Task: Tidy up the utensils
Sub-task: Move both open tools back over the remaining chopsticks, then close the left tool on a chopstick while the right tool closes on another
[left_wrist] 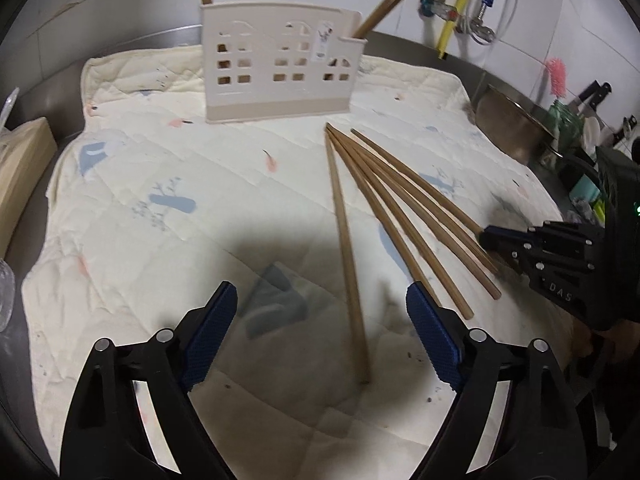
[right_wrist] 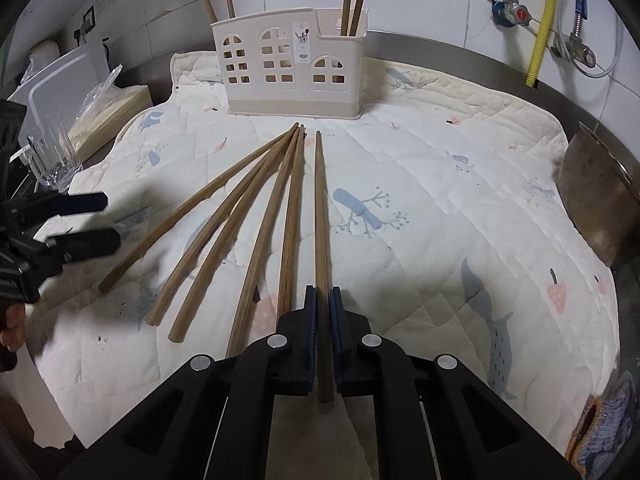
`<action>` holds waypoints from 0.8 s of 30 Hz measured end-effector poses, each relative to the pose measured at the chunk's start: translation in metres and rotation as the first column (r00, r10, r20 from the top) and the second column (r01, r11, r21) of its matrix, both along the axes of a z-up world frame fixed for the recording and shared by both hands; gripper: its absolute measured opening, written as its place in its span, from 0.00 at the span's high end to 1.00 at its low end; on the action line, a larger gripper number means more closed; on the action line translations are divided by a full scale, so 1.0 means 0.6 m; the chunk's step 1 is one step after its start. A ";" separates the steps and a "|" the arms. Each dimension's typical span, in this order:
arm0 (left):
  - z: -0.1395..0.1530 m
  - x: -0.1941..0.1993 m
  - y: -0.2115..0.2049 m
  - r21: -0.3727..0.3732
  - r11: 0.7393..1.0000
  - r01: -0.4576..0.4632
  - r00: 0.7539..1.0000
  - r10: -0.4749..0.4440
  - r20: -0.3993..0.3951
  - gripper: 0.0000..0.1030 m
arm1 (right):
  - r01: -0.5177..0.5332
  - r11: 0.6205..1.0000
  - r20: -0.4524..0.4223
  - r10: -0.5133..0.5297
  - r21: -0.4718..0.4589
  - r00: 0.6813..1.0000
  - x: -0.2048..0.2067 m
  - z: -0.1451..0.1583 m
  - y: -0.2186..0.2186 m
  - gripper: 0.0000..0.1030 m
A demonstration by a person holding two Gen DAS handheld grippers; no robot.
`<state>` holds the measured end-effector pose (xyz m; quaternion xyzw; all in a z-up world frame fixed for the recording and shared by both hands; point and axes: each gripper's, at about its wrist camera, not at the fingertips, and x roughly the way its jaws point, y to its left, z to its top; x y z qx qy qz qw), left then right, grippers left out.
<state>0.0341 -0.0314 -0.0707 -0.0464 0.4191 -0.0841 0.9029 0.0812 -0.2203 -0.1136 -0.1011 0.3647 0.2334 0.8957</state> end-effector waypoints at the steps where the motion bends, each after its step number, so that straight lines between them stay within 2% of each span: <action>1: -0.002 0.000 -0.003 -0.007 1.000 0.004 1.000 -0.004 -0.004 0.19 | 0.001 1.000 0.003 -0.001 0.004 1.000 -0.001 0.002 -0.001 0.94; 3: -0.005 0.002 -0.006 -0.016 1.000 0.006 1.000 -0.006 -0.009 0.22 | 0.004 1.000 0.010 -0.004 0.014 1.000 -0.004 0.007 -0.005 0.94; 5: -0.007 0.005 -0.009 -0.026 1.000 0.009 1.000 -0.009 -0.016 0.37 | 0.006 1.000 0.016 -0.007 0.021 1.000 -0.005 0.012 -0.008 0.94; 9: -0.015 0.009 -0.017 -0.058 0.998 0.026 0.999 -0.028 -0.036 0.56 | 0.011 0.999 0.032 -0.012 0.041 0.999 -0.010 0.024 -0.014 0.94; 11: -0.018 0.011 -0.022 -0.067 0.997 0.037 0.998 -0.040 -0.040 0.69 | 0.013 0.999 0.039 -0.015 0.047 0.999 -0.012 0.028 -0.016 0.94; 14: -0.021 0.014 -0.028 -0.076 0.996 0.043 0.998 -0.046 -0.045 0.77 | 0.013 0.998 0.044 -0.015 0.058 0.999 -0.015 0.032 -0.019 0.94; 24: -0.032 0.022 -0.027 -0.065 0.998 0.017 0.998 -0.021 -0.067 0.87 | 0.016 0.996 0.066 -0.022 0.089 0.998 -0.023 0.050 -0.024 0.94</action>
